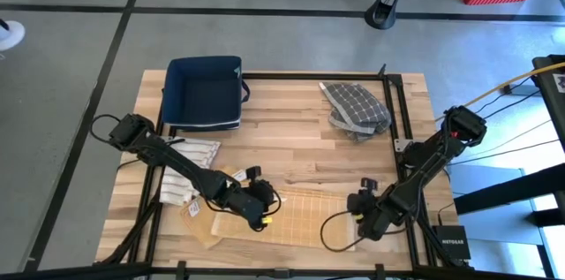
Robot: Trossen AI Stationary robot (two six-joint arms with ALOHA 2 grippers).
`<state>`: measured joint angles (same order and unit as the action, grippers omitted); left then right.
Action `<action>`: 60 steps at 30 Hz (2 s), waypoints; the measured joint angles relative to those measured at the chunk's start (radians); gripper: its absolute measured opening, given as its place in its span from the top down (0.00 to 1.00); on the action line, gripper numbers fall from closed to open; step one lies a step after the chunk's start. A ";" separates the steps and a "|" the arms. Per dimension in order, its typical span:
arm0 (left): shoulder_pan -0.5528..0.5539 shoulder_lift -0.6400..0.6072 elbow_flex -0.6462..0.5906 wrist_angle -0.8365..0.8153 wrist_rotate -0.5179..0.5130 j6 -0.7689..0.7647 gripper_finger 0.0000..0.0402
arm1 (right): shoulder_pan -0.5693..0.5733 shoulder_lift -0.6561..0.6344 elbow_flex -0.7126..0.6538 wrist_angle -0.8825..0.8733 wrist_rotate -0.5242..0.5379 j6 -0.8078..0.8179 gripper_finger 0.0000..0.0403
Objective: Fold towel
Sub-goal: Fold the orange pattern towel
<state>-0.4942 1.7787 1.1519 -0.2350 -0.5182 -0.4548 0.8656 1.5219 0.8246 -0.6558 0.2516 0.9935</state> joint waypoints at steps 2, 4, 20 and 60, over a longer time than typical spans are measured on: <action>0.005 0.007 0.000 0.025 -0.001 0.016 0.67 | 0.005 0.001 0.000 0.088 0.070 -0.036 0.51; 0.005 0.020 0.000 0.041 -0.001 0.026 0.67 | 0.005 0.013 0.000 0.132 0.108 -0.071 0.51; -0.025 0.073 0.000 0.202 -0.002 -0.009 0.67 | 0.032 0.136 0.018 -0.031 -0.162 0.083 0.51; -0.021 0.094 0.000 0.331 0.037 0.099 0.67 | 0.330 0.031 -0.078 -0.022 0.027 1.224 0.51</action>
<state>-0.5156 1.8725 1.1519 0.0959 -0.4815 -0.3553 1.1957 1.5529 0.7466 -0.6779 0.2786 2.2177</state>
